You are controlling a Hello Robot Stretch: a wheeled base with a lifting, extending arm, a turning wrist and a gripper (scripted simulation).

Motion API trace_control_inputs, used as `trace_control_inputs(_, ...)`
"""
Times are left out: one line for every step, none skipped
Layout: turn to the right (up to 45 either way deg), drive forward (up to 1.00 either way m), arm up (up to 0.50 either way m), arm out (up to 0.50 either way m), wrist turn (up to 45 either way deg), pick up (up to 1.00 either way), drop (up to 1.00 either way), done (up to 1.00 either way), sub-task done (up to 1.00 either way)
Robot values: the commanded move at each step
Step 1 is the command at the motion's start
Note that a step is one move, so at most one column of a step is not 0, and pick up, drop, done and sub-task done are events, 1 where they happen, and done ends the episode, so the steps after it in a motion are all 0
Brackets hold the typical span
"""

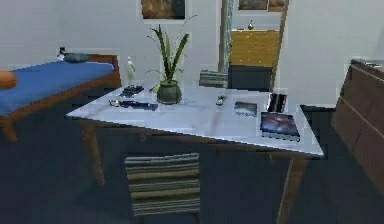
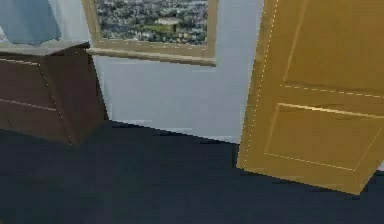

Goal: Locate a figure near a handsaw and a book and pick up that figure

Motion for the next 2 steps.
trace_control_inputs(6.0, 0.0, 0.0, 0.0, 0.0, 0.0, 0.0, 0.0, 0.0)
trace_control_inputs(0.0, 0.4, 0.0, 0.0, 0.0, 0.0, 0.0, 0.0, 0.0)
